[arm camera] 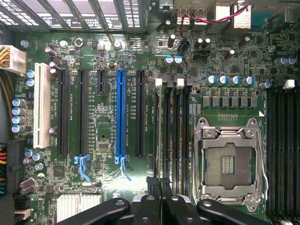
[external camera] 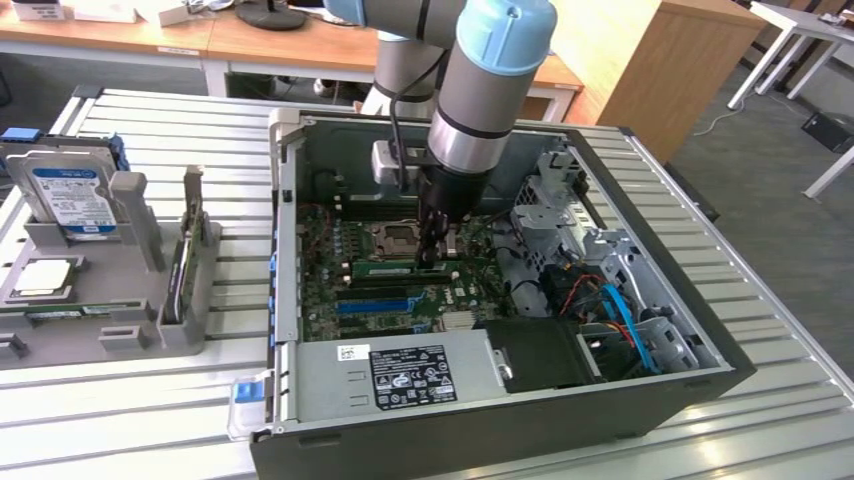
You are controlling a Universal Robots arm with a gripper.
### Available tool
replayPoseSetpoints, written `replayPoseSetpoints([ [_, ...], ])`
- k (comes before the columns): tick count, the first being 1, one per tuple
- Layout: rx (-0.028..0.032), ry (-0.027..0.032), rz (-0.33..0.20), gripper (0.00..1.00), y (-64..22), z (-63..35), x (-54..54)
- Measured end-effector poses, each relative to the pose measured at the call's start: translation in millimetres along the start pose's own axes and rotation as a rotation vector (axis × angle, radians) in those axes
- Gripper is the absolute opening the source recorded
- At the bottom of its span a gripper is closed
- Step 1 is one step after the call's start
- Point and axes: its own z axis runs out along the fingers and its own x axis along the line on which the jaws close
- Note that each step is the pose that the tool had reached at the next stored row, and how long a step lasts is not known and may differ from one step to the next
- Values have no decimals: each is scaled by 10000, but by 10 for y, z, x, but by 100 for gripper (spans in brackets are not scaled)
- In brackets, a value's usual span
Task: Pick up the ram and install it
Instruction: 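Insert the ram into the slot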
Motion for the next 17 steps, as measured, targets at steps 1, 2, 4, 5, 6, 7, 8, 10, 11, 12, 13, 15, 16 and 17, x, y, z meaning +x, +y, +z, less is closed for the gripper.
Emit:
replayPoseSetpoints([
  [1,0,0,0,12,0,2,1],
  [2,0,2,0,12,0,3,1],
  [4,0,1,0,12,0,3,0],
  [5,0,0,0,12,0,4,0],
  [6,0,0,0,12,0,4,0],
  [7,1,-1,0,12,0,7,0],
  [8,0,-1,0,12,0,9,0],
  [10,0,1,0,12,0,9,0],
  [11,0,1,0,12,0,9,0],
  [12,0,1,0,12,0,9,0],
  [13,0,0,0,12,0,10,0],
  [15,0,0,0,12,0,10,0],
  [16,0,-1,0,12,-1,12,0],
  [17,1,-2,0,12,-1,15,0],
])
